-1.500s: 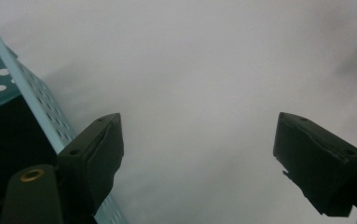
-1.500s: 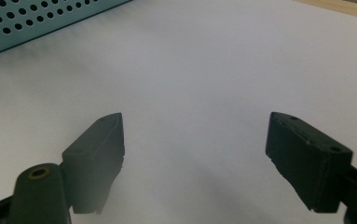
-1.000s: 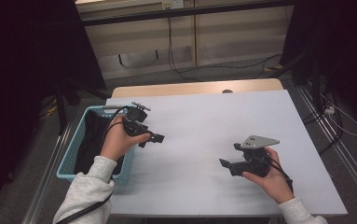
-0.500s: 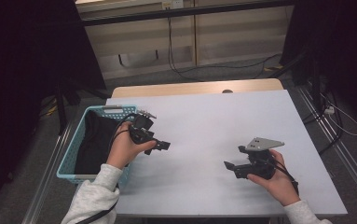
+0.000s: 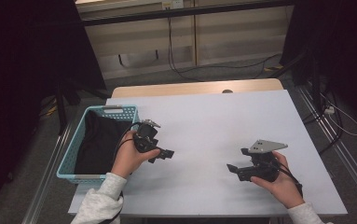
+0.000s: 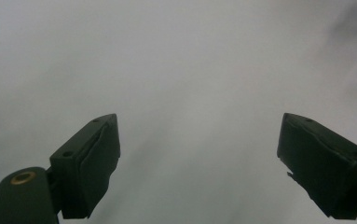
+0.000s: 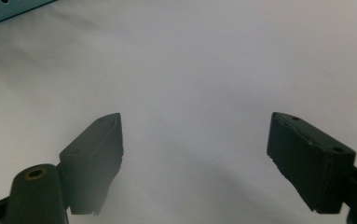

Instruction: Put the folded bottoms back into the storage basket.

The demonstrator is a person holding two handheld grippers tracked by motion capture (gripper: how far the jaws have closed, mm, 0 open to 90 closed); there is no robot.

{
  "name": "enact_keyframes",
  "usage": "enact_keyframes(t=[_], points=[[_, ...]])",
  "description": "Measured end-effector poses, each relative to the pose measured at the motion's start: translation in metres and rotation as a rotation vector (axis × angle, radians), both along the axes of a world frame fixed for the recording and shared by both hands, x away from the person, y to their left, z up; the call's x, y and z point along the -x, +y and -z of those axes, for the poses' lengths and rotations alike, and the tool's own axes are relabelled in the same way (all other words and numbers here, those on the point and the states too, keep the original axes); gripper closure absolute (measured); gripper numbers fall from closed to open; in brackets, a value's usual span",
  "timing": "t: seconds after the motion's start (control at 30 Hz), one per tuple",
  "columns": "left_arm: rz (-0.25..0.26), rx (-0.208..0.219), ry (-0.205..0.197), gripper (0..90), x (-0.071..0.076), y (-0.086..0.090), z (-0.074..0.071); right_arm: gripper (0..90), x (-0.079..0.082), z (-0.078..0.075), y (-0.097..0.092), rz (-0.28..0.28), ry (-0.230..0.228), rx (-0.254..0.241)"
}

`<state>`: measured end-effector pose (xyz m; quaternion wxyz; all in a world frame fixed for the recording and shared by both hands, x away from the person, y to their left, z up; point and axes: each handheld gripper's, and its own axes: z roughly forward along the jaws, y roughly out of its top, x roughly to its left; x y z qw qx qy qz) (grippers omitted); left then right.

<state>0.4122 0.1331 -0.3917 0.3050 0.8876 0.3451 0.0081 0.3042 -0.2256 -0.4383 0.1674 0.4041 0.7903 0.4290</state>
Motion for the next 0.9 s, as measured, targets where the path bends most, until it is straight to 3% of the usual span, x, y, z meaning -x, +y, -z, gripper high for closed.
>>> enact_keyframes(t=[0.77,0.9], points=[[0.017,0.083,-0.034,10.3,0.018,0.005,0.023,16.0,0.002,0.000,0.001,-0.003,0.015,0.003],[0.026,0.079,-0.036,9.8,0.021,0.007,0.027,15.8,0.002,0.001,0.001,-0.005,0.023,0.003]])
